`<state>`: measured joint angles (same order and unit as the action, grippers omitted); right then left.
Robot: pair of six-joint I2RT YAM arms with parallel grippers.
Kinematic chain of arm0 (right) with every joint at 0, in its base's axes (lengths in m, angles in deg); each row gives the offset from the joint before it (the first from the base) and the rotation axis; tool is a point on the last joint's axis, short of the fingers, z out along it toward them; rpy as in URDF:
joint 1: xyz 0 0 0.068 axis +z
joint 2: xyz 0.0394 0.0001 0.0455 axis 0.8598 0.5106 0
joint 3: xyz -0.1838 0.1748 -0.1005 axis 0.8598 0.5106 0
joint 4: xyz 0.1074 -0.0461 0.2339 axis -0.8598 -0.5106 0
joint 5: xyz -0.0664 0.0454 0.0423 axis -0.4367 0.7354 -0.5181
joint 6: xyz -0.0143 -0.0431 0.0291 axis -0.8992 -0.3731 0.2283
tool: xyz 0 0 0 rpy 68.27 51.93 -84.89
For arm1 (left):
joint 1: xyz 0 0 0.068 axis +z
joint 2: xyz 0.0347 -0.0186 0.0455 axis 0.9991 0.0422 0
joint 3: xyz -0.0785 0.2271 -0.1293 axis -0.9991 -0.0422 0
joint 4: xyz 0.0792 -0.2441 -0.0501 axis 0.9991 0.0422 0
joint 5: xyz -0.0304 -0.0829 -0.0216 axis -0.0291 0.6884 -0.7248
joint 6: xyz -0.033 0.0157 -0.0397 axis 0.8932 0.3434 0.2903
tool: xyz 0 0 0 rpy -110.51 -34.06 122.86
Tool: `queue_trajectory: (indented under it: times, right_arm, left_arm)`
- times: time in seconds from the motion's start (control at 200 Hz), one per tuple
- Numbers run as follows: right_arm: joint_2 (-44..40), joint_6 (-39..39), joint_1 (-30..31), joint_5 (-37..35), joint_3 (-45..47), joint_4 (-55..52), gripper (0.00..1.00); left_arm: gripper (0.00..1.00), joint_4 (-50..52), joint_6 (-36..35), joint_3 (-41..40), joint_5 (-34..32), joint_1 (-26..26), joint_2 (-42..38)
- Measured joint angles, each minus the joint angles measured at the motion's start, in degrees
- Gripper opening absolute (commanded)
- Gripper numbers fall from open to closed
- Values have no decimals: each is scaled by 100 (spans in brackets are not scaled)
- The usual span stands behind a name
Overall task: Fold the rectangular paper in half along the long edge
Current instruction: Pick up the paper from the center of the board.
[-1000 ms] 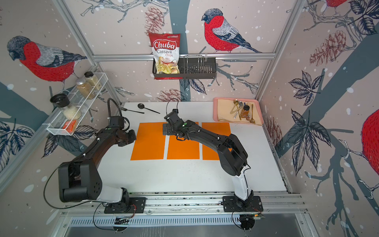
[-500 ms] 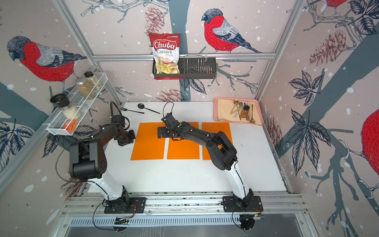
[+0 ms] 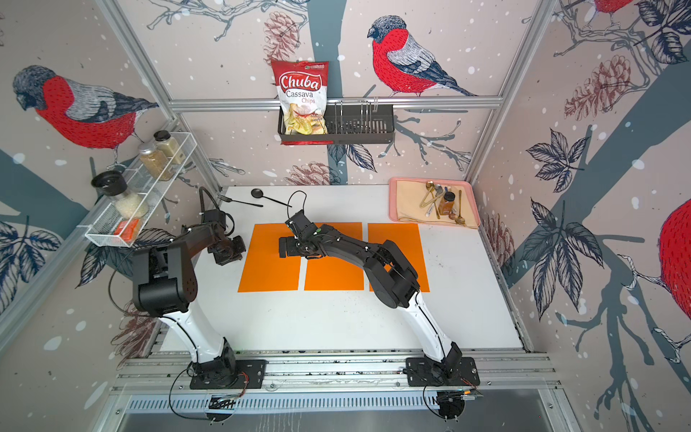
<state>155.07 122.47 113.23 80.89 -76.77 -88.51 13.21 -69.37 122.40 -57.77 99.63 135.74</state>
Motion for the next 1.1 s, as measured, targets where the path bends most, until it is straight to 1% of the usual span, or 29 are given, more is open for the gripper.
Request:
queue_trajectory:
  times: [0.21, 0.715, 1.096]
  right_arm:
    - [166, 111, 4, 11, -39, -2, 98]
    - [422, 131, 11, 83, -168, 26, 98]
    - [592, 136, 17, 90, -334, 238, 98]
  left_arm:
    - [0, -114, 0, 4, 149, 0, 94]
    - [0, -225, 2, -37, 234, -2, 125]
    - [0, -391, 2, -98, 188, -151, 109]
